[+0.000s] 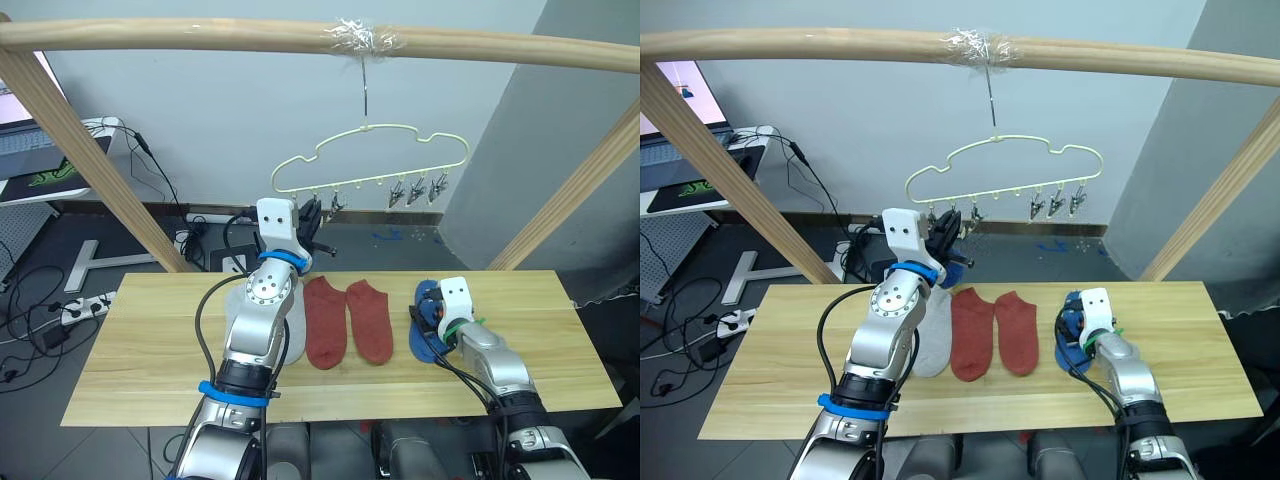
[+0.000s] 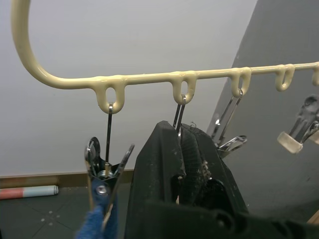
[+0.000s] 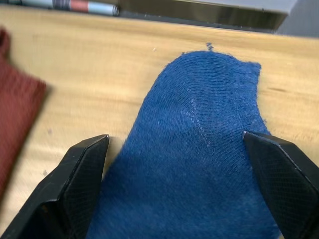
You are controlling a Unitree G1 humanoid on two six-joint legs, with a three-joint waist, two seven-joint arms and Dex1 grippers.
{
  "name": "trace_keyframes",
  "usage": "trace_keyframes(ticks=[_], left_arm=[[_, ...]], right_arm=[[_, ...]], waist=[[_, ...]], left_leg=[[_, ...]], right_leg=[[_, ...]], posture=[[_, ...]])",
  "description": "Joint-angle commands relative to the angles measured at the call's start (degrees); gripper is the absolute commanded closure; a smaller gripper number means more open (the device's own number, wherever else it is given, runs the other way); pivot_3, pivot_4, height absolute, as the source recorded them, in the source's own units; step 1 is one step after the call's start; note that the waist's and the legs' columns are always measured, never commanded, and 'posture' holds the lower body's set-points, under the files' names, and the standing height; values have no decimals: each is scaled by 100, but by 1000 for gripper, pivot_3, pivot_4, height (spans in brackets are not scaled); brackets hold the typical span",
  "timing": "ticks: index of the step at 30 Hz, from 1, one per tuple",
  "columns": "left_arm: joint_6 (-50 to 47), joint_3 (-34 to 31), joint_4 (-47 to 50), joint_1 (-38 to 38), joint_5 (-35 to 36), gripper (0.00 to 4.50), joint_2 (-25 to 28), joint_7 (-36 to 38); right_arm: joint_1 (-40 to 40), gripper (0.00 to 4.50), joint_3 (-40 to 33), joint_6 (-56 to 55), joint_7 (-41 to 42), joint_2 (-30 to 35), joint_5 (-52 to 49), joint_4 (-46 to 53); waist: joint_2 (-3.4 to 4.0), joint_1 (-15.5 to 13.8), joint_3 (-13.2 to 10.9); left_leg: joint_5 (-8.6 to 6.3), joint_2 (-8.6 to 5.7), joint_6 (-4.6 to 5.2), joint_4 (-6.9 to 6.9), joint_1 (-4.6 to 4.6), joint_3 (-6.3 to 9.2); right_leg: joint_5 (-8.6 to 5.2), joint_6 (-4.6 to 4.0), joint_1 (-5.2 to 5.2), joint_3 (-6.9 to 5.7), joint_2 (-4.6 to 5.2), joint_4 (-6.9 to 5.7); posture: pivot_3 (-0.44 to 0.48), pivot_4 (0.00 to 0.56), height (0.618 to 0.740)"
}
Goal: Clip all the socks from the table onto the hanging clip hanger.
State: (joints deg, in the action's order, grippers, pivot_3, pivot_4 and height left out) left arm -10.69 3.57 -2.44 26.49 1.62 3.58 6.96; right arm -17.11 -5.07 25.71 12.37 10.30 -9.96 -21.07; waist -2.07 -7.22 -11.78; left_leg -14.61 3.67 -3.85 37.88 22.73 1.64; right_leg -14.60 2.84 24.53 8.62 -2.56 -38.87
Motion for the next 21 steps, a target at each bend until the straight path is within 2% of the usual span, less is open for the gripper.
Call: trace_keyframes(ticks=[1, 5, 9, 10, 12, 14, 15, 16, 19, 21], left_arm=[[42, -25, 166, 20, 3, 4494, -8, 11], [68, -36, 95, 89, 5, 4500, 2, 21], [85, -32, 73, 103, 6, 4500, 2, 30], [88, -30, 68, 103, 6, 4500, 1, 34], [93, -18, 55, 108, 8, 4500, -5, 47], [94, -6, 40, 117, 12, 4500, -11, 65], [93, -5, 36, 119, 14, 4500, -11, 71], [91, -4, 44, 111, 15, 4500, -10, 77], [36, -49, 69, 95, 110, 4500, -29, 134], [-206, -225, 127, 97, 499, 4500, -134, 276]], right_arm=[[77, 0, -189, 343, 144, -24, -260, -93], [256, 898, 184, 194, 373, 186, 88, -91], [475, 2251, 707, -216, 482, 471, 646, -110], [506, 2669, 779, -277, 495, 497, 718, -119], [569, 3215, 893, -392, 533, 512, 801, -87], [637, 4030, 954, -445, 584, 485, 823, -12], [662, 4275, 966, -461, 610, 475, 819, 23], [695, 4434, 973, -499, 634, 474, 812, 78], [798, 4434, 1013, -689, 766, 519, 778, 462], [897, 4434, 1123, -777, 1041, 603, 717, 1014]], waist=[[0, -10, 0], [0, -14, 0], [-1, -16, 1], [-1, -13, 2], [-1, -7, 2], [-2, -8, 2], [-2, -9, 2], [-2, -9, 2], [-1, -9, 2], [-1, -2, 1]], left_leg=[[0, 0, 0, 1, -6, -1], [0, 0, 0, 1, -21, -2], [0, 0, 0, -1, -23, -1], [0, 0, 0, -2, -24, -2], [0, 0, 0, -2, -26, -2], [0, 0, 0, -2, -27, -2], [0, 0, 0, -2, -28, -2], [0, 0, 0, -1, -29, -2], [-1, 0, -1, -2, -27, -2], [-1, 1, -1, -6, -25, -2]], right_leg=[[-2, 3, -8, 1, 0, 1], [-15, 23, -22, 2, 0, 5], [-16, 23, -24, 2, 0, 8], [-16, 24, -24, 2, 0, 9], [-16, 24, -25, 3, 0, 10], [-16, 24, -28, 3, 0, 10], [-17, 25, -29, 3, 0, 10], [-17, 25, -30, 4, 0, 12], [-18, 26, -32, 3, 0, 20], [-18, 26, -31, 3, 0, 26]], posture=[[338, 193, 740], [337, 190, 740], [331, 187, 740], [331, 187, 740], [331, 187, 740], [331, 187, 740], [331, 187, 740], [327, 188, 740], [329, 189, 740], [329, 189, 740]])
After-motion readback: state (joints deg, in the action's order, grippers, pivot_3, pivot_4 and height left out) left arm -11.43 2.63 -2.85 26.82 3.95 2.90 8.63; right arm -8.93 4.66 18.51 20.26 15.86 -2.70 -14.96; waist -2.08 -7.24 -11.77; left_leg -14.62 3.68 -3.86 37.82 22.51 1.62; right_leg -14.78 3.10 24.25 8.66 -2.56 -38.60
